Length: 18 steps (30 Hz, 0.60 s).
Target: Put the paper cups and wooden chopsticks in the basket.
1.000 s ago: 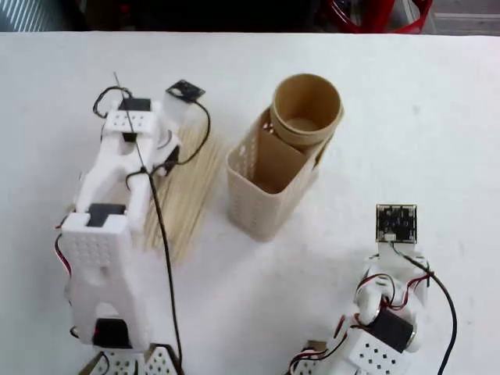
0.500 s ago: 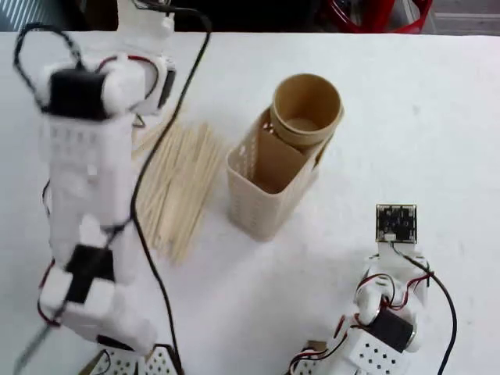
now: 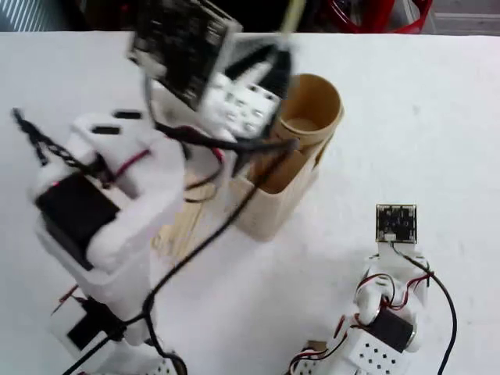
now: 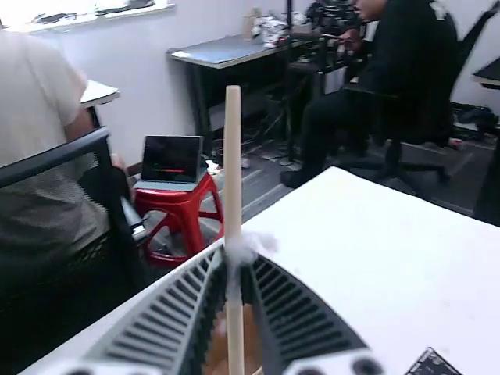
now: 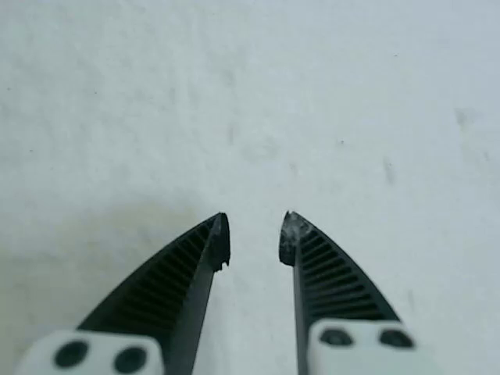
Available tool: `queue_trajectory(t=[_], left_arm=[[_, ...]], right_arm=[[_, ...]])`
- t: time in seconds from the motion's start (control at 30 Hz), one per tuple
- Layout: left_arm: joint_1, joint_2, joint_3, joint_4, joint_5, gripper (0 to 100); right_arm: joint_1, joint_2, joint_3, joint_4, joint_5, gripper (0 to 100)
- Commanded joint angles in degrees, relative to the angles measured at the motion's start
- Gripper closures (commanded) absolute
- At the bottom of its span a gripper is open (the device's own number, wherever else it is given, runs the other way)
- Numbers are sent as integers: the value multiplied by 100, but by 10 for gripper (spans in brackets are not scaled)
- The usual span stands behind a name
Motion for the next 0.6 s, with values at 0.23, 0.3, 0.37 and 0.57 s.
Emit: queue_trajectory(t=[0.23, 0.3, 0.37, 0.57], left_arm=[[-233, 1516, -167, -1257, -167, 976], [-382, 1657, -167, -1152, -158, 976], [-435, 1666, -167, -1055, -158, 976], [-409, 1666, -167, -844, -149, 910]], right_arm=[[57, -48, 53, -101, 35, 885], [57, -48, 53, -101, 35, 885], [57, -48, 53, -101, 35, 885], [57, -48, 53, -101, 35, 885]])
